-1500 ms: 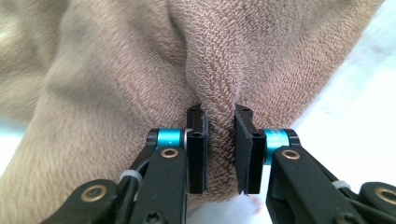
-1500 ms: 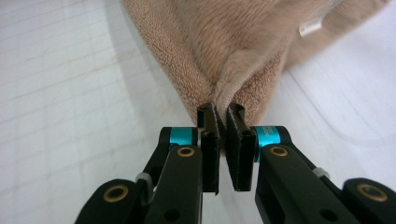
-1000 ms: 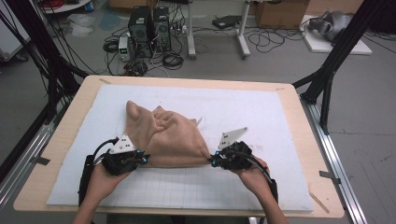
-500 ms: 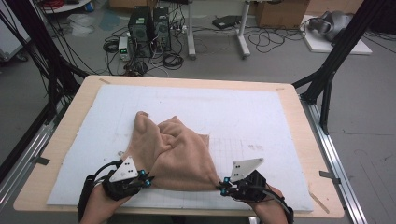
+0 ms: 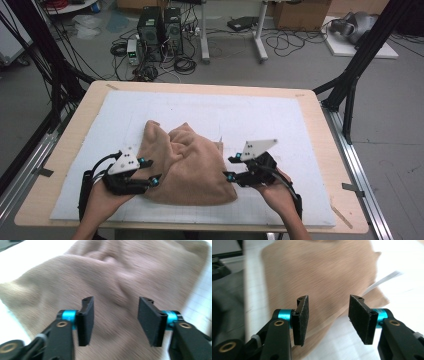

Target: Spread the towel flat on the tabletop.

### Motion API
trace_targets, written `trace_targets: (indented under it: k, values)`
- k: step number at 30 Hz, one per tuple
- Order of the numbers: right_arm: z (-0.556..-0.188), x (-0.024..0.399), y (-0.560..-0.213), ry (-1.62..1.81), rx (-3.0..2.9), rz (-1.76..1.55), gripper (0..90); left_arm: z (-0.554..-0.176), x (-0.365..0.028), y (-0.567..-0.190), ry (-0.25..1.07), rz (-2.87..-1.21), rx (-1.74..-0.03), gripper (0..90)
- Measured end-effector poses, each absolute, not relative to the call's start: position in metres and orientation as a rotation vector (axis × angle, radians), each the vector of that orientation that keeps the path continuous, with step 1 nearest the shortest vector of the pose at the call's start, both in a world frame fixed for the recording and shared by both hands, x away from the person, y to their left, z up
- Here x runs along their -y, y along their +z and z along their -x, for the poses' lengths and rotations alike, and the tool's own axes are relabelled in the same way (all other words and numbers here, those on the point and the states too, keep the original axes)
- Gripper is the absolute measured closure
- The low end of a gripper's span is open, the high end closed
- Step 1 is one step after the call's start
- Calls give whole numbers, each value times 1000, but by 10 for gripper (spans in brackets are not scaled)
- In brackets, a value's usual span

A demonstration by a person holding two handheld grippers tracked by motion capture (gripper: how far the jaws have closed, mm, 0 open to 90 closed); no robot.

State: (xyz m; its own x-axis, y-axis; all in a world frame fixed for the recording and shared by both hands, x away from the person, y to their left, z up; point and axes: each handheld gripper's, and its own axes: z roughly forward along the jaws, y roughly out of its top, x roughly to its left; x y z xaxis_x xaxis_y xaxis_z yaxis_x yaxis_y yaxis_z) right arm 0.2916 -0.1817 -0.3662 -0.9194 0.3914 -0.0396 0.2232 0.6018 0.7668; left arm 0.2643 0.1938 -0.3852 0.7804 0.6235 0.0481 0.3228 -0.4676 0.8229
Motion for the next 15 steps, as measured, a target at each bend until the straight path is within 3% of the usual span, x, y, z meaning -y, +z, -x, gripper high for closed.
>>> trace_targets:
  k: [9,11,15]
  values:
    - [-352,148,-377,1260,-2633,-594,482,-309,-188,-400,474,-2132,-806,405]
    - [-368,141,-392,1253,-2703,-630,495,-319,-188,-409,377,-2167,-808,480]
    - [-373,140,-407,1274,-2770,-649,712,-324,-182,-417,332,-2218,-801,621]
